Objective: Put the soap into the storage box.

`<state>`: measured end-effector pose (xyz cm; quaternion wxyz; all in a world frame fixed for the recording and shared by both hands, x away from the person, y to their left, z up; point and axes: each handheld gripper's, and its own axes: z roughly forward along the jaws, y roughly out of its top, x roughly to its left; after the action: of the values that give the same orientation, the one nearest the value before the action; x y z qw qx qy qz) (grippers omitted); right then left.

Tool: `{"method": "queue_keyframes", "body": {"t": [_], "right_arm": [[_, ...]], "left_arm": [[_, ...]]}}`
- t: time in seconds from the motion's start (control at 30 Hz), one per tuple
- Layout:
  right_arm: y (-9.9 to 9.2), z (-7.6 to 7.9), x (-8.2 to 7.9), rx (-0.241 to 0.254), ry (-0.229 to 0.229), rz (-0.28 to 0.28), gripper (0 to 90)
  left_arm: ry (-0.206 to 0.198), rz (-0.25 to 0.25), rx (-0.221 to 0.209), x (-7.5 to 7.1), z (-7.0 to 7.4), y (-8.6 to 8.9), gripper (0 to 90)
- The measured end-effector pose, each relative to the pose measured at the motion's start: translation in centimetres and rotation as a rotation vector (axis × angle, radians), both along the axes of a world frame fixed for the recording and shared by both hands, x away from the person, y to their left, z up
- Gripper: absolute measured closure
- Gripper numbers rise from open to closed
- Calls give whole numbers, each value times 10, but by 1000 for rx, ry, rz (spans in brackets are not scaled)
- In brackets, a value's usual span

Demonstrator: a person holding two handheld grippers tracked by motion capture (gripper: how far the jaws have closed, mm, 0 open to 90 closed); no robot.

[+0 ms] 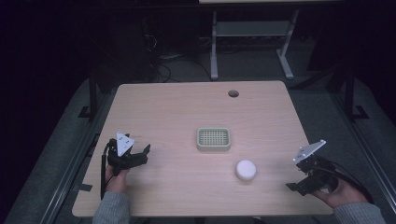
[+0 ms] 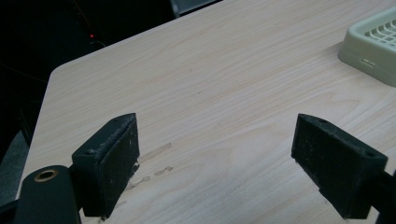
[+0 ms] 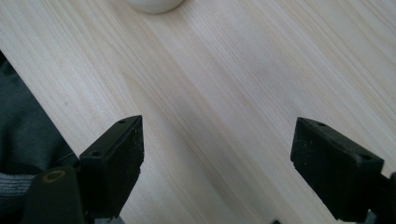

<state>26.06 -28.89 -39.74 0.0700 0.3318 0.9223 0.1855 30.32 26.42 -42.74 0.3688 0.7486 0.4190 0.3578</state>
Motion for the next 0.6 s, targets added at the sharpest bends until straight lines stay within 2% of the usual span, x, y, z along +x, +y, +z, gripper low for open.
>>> {"method": "queue_keyframes", "body": {"t": [0.13,0.3,0.37,0.6], "right_arm": [[2,1,1,4,2,0,164],[9,3,3,-8,2,14,164],[12,5,4,-9,2,18,164],[26,10,7,-12,6,37,163]], "left_arm": [[-7,-1,-11,-1,1,0,148],[-3,-3,-2,-1,0,0,149],[-10,0,-14,0,1,1,149],[-11,4,-15,0,1,1,148]]}}
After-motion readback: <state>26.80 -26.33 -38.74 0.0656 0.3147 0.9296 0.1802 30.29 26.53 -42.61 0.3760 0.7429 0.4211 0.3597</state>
